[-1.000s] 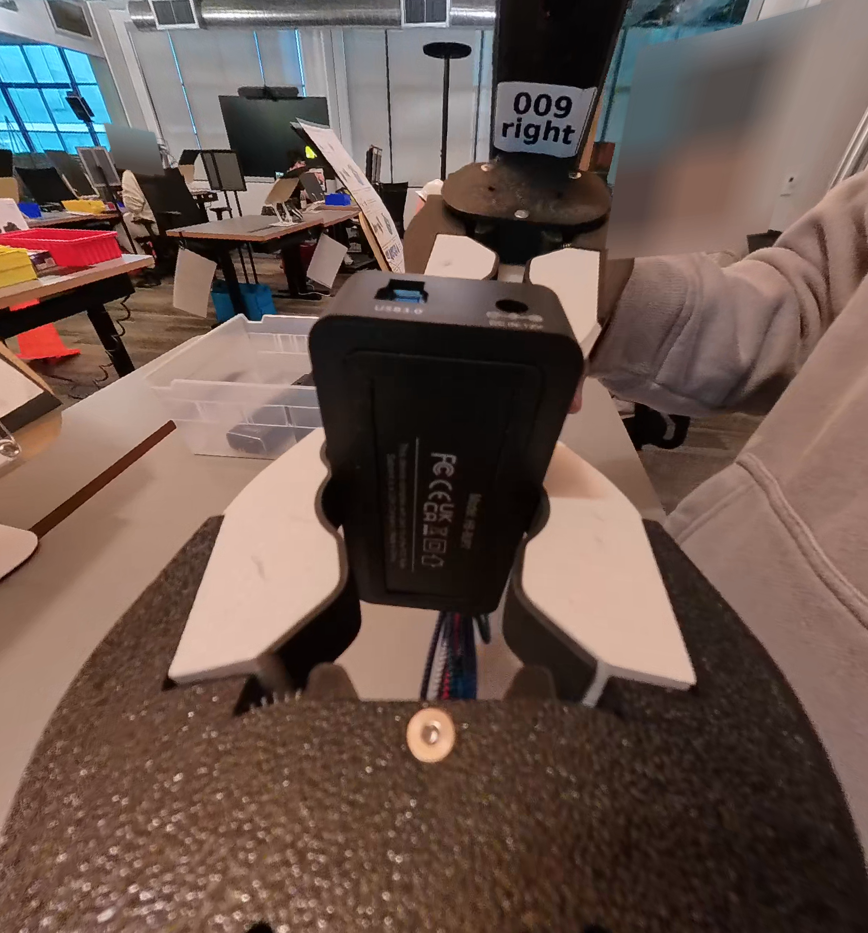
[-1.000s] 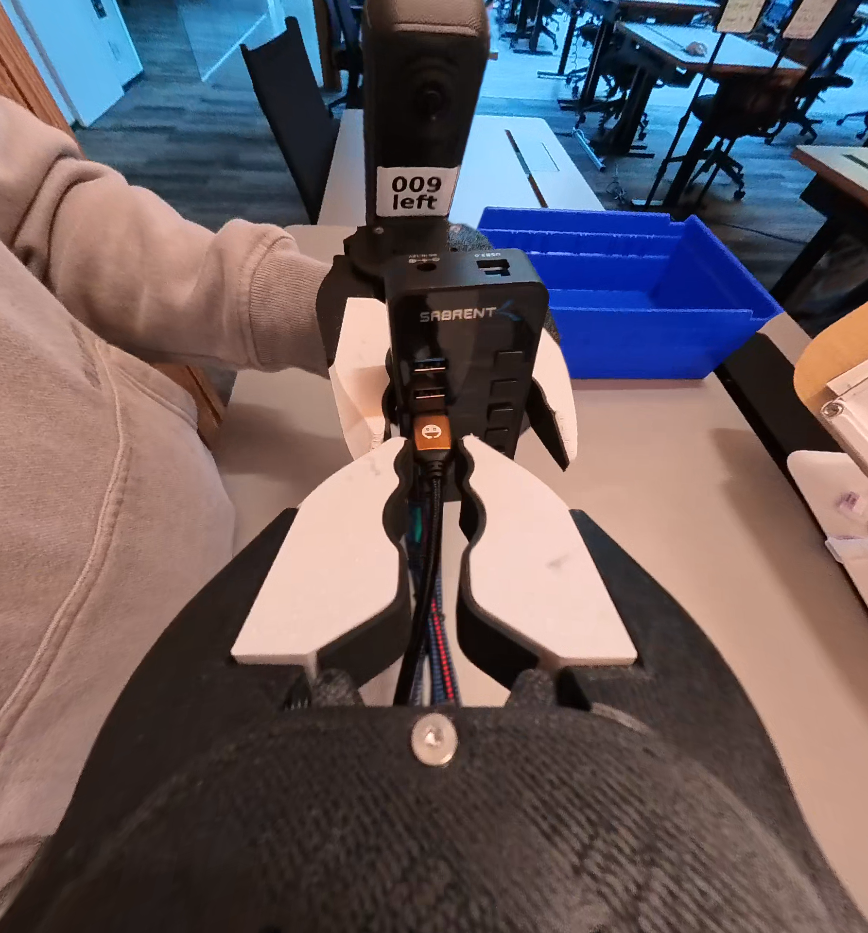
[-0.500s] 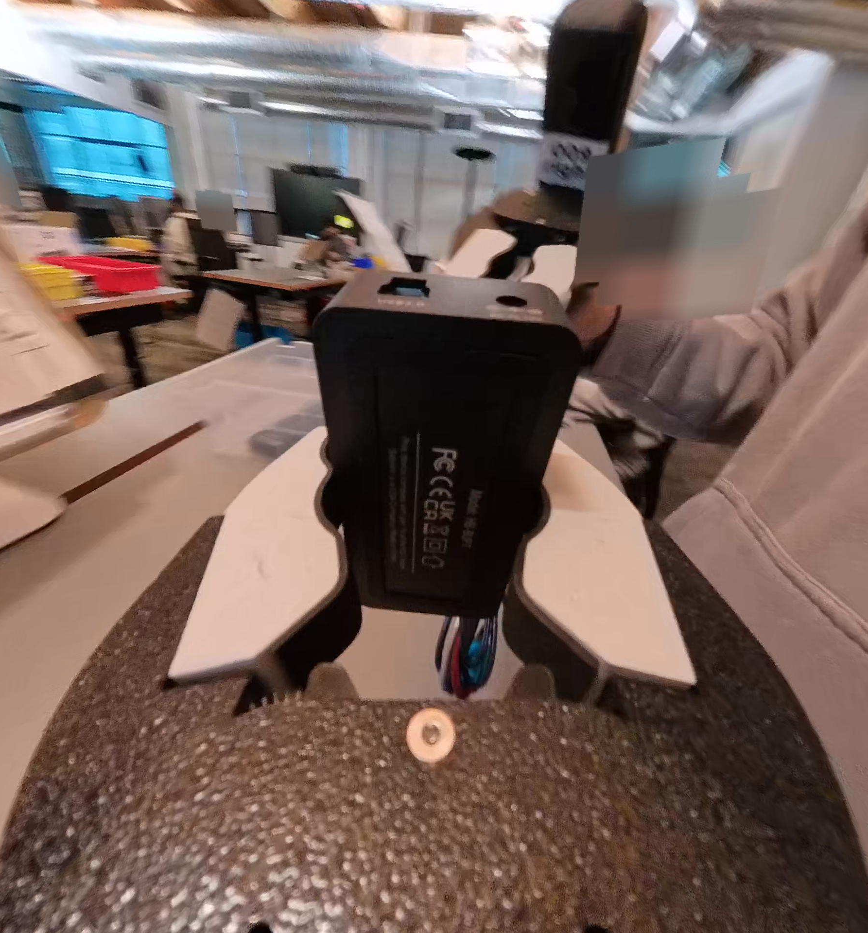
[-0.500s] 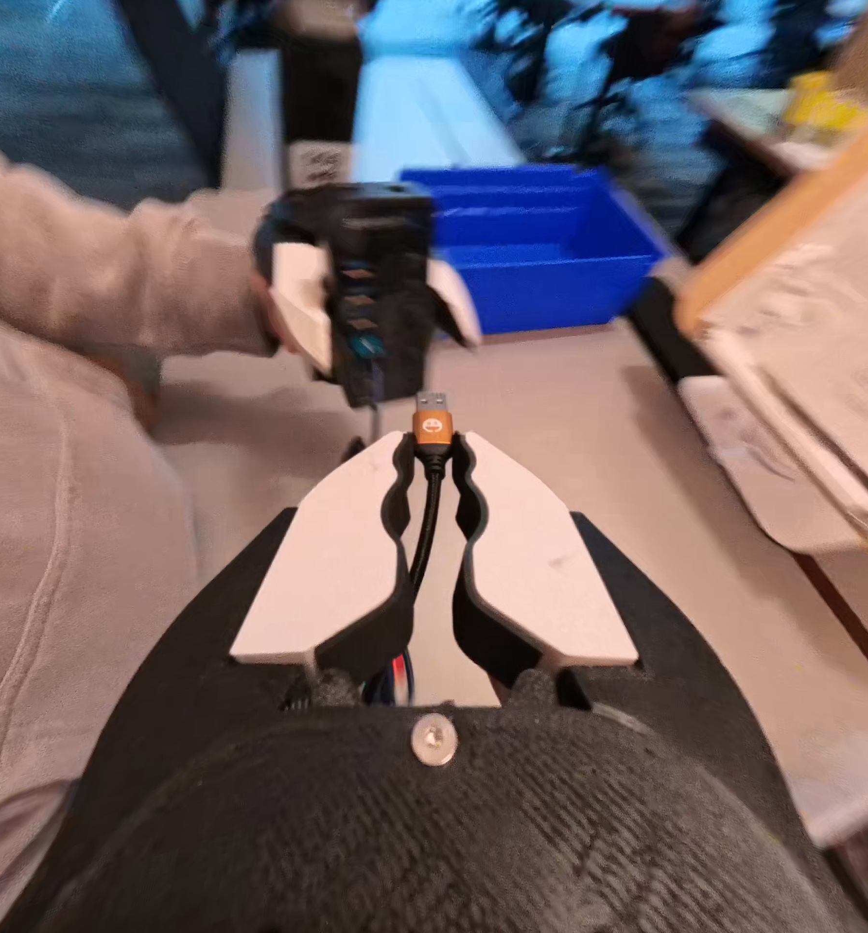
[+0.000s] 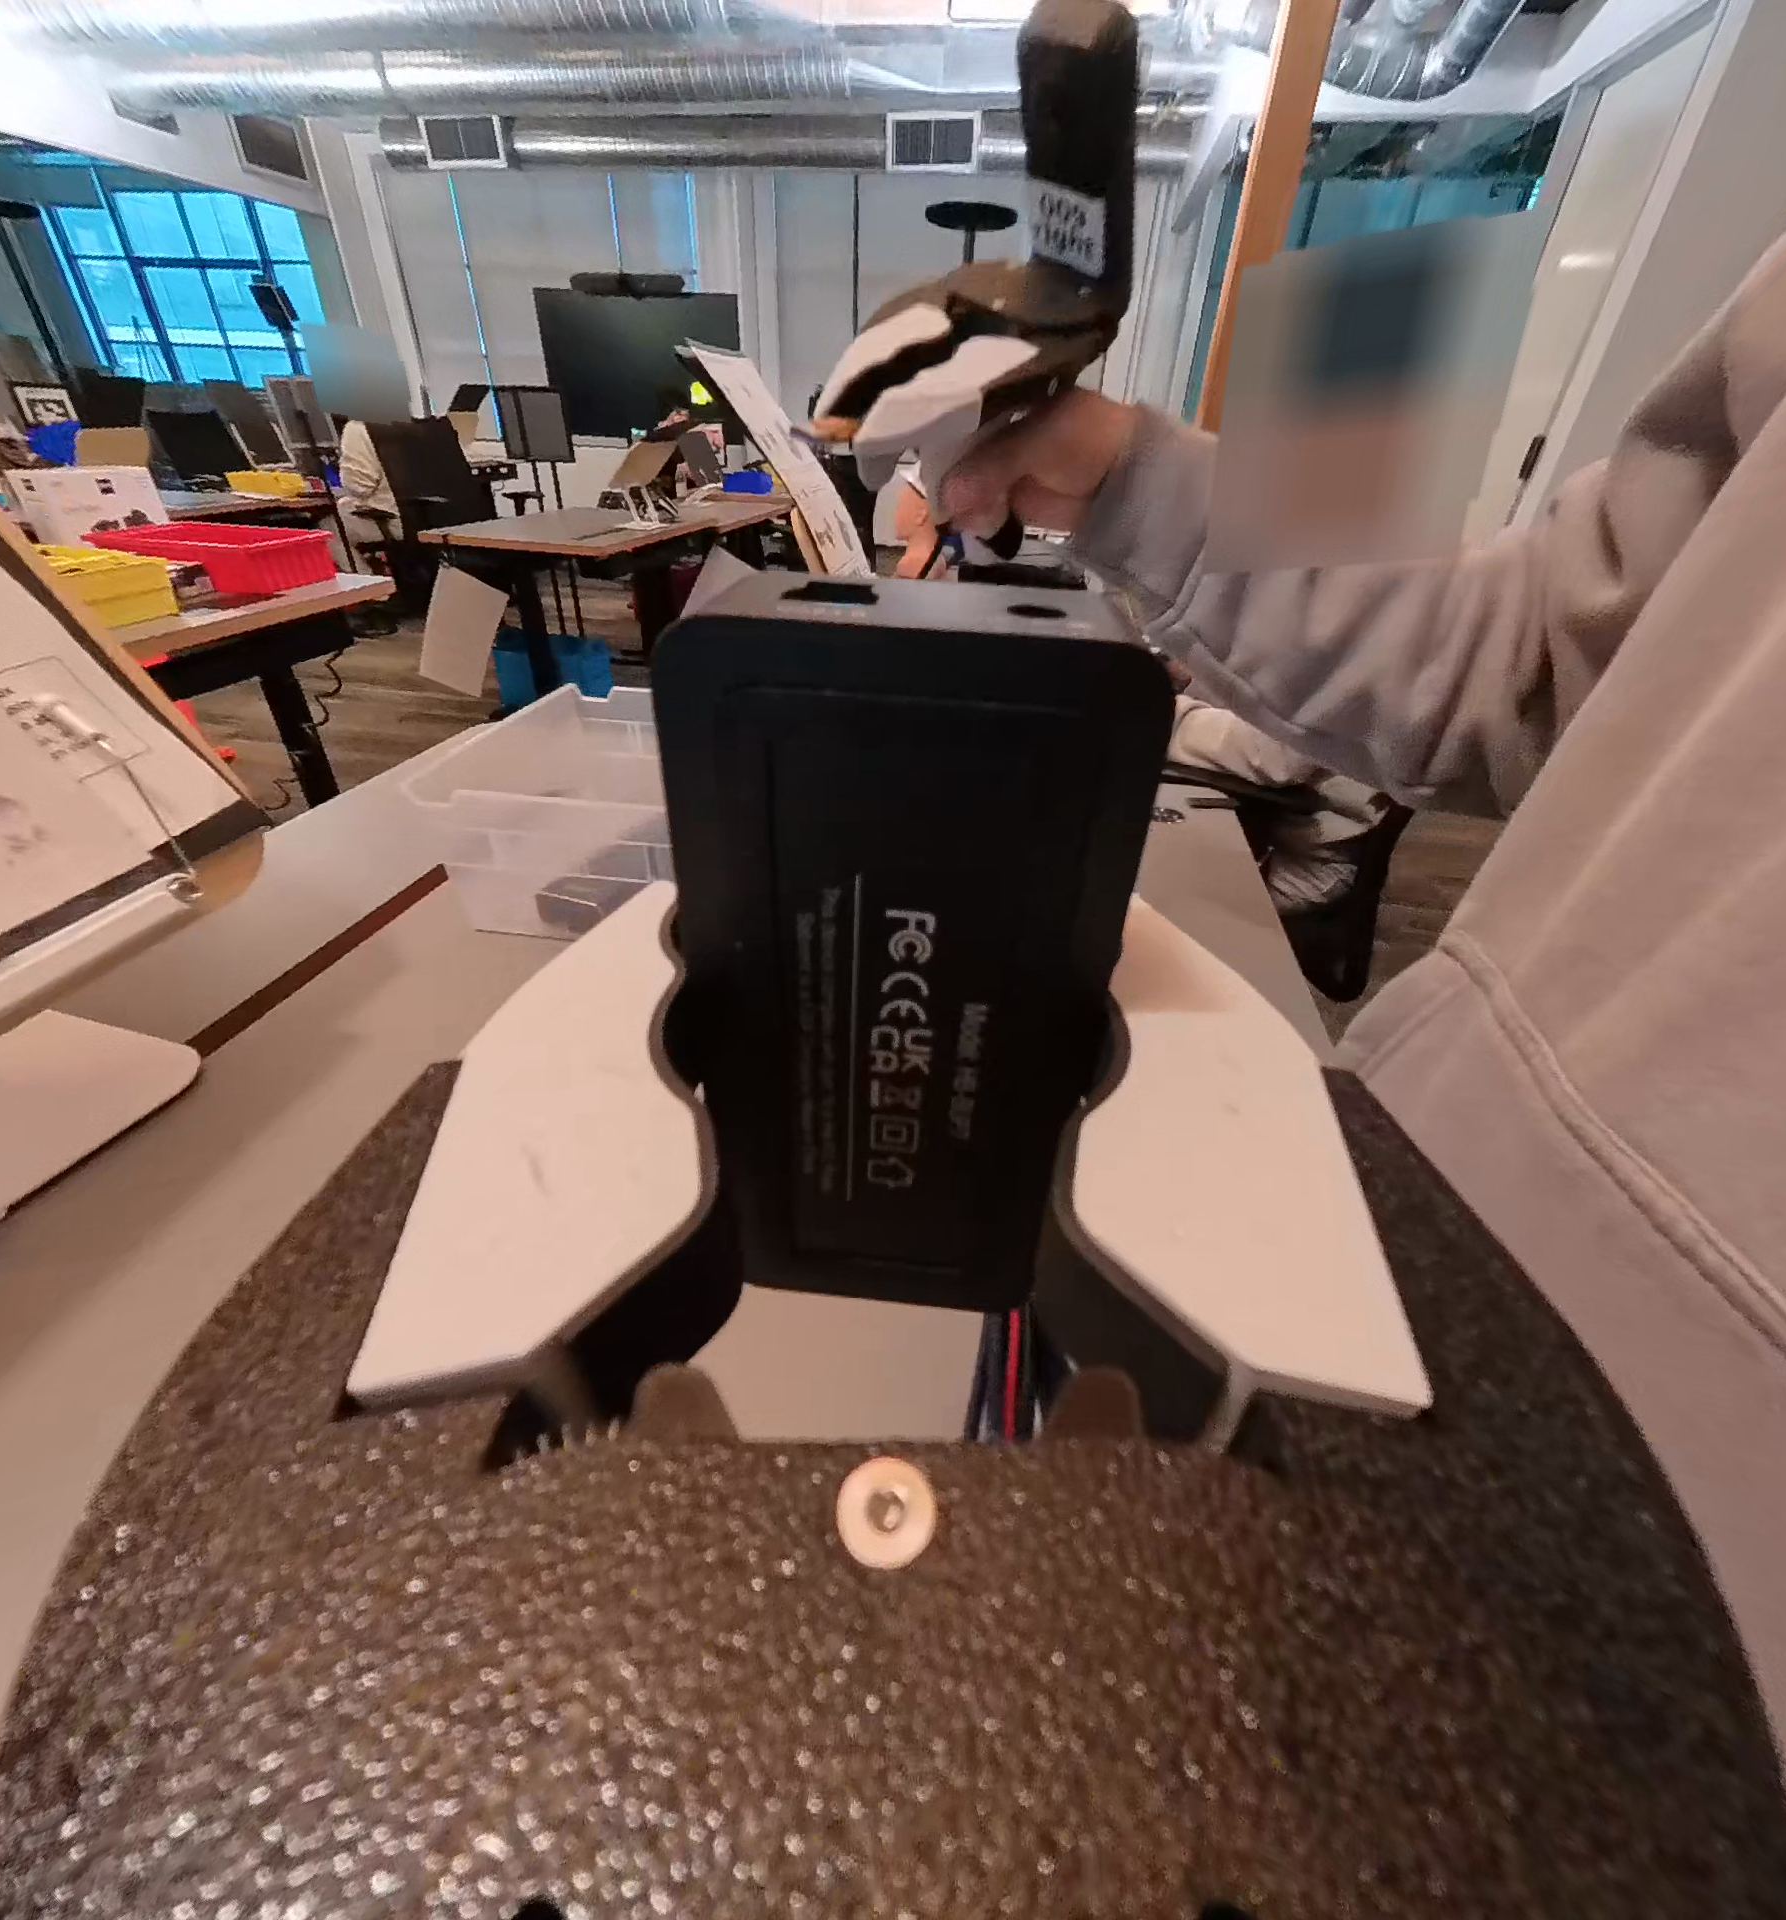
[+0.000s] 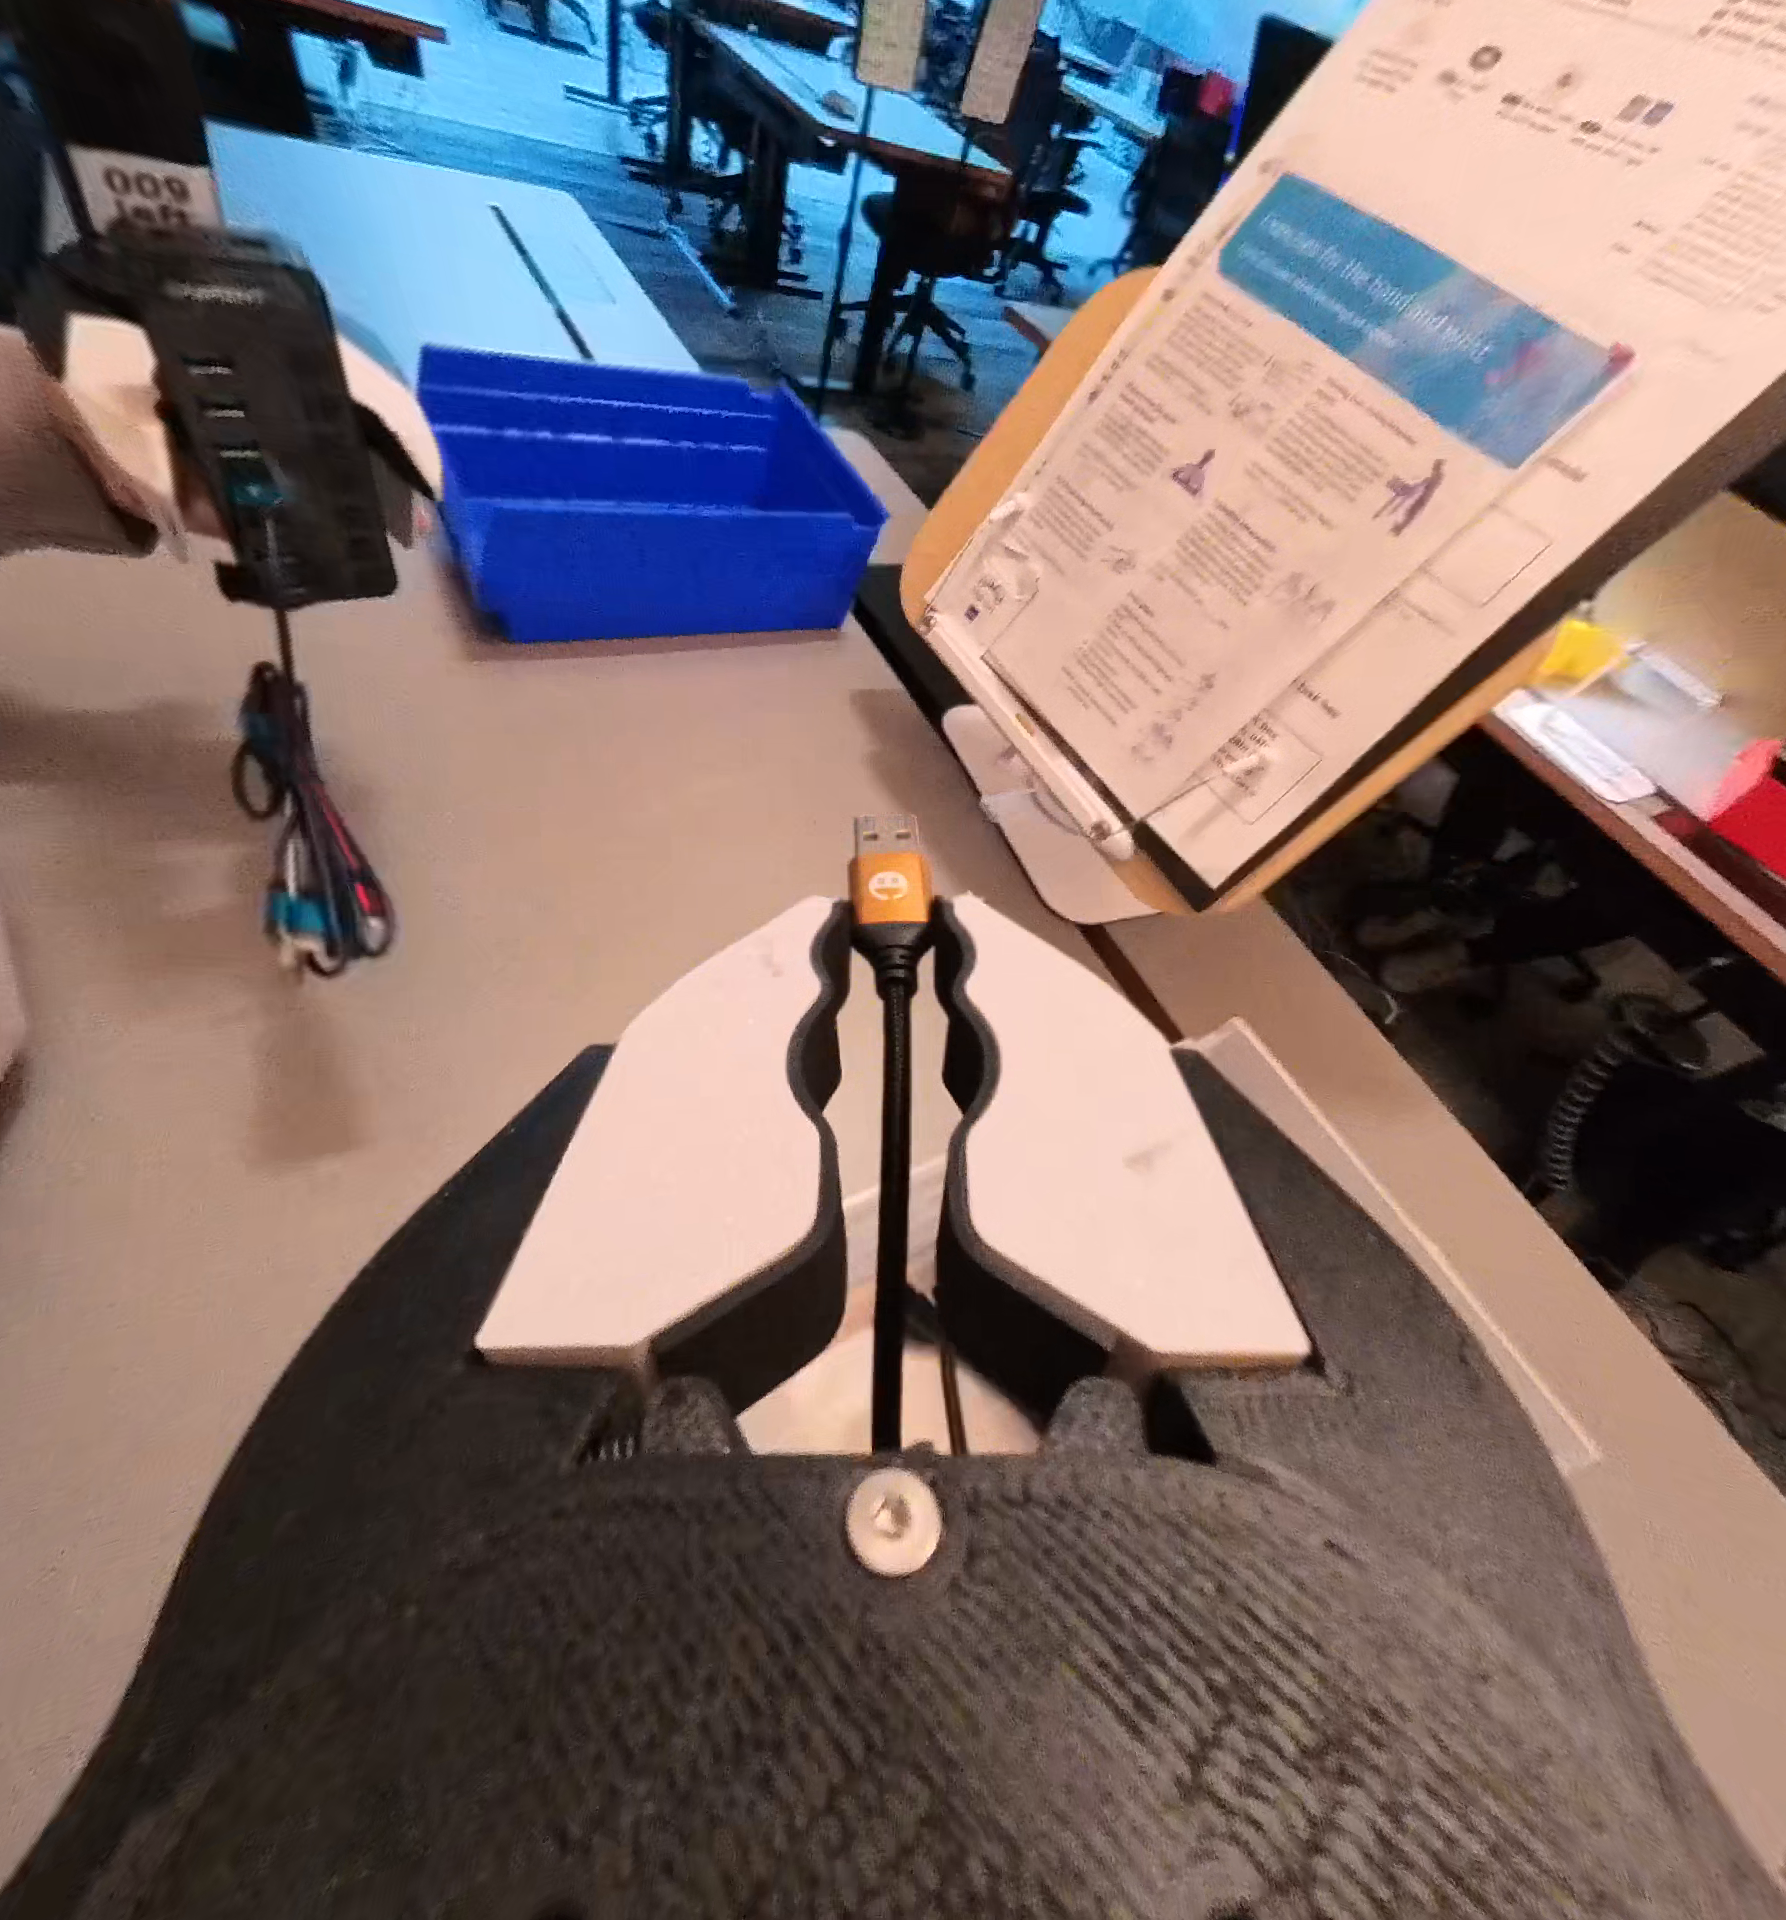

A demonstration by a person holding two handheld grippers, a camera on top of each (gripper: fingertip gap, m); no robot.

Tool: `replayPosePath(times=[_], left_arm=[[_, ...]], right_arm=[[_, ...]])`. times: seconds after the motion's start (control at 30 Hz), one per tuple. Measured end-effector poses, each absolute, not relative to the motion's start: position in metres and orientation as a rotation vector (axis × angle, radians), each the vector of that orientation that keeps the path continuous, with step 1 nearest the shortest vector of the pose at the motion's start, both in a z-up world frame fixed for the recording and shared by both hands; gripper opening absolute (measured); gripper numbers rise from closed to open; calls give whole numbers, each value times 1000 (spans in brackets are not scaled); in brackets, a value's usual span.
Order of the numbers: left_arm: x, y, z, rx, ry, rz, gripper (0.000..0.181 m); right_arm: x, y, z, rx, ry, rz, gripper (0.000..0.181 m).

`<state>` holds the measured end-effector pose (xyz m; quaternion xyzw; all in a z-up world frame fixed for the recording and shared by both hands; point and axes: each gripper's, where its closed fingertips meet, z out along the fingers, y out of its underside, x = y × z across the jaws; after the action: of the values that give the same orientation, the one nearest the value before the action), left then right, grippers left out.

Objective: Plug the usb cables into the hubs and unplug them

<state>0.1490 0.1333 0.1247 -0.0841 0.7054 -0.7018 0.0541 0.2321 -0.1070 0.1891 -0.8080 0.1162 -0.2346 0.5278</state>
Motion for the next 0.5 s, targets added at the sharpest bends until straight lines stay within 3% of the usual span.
replayPosePath(times=[0.37, 0.5], left_arm=[[144, 114, 110, -285, 2207, -2180, 70], [144, 111, 110, -287, 2214, -2198, 70]], right_arm=[[262, -156, 55, -1953, 505, -247, 15], [284, -189, -1, -2216, 695, -274, 15]])
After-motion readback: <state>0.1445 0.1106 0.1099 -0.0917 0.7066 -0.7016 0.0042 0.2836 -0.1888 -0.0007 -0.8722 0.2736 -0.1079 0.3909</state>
